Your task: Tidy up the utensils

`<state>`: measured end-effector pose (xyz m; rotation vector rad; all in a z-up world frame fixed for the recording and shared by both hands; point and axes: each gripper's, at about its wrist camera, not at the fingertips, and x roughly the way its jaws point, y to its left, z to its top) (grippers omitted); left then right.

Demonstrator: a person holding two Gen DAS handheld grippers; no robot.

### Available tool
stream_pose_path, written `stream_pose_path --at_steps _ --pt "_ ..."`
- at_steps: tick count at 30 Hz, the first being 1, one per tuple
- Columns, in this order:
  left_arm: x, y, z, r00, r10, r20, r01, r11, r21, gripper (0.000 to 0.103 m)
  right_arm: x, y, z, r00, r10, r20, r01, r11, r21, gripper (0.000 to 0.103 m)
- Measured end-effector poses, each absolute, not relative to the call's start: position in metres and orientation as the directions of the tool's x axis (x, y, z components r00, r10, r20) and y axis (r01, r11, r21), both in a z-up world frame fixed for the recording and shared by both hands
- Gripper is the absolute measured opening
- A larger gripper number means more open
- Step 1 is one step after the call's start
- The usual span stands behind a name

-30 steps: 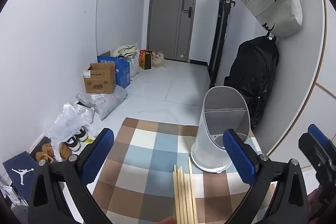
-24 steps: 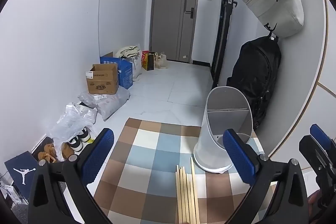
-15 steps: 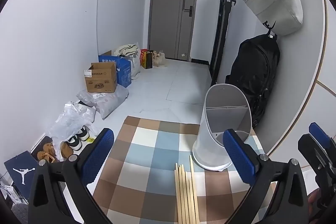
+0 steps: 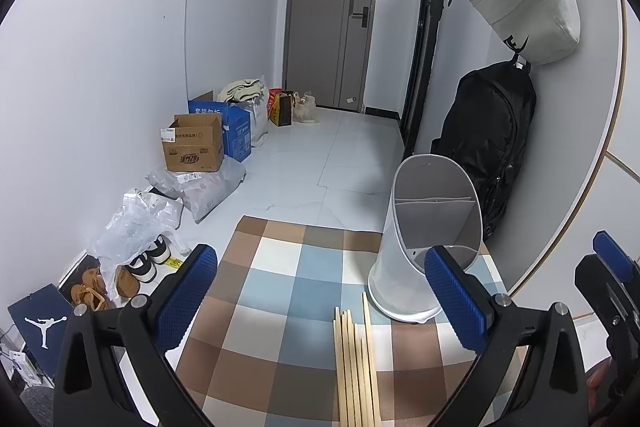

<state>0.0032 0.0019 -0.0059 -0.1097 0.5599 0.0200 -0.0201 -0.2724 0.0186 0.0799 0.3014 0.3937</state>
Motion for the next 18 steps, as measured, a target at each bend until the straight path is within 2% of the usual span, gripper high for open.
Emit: stream_pose_path --at_steps 18 --pt "0.0021 -0.0008 -0.0052 0.850 -0.010 -0.527 -0.040 0.996 -0.084 0.101 -0.0210 -0.2692 0.0167 0.877 0.393 -0.276 -0.374 0.920 0.121 0.103"
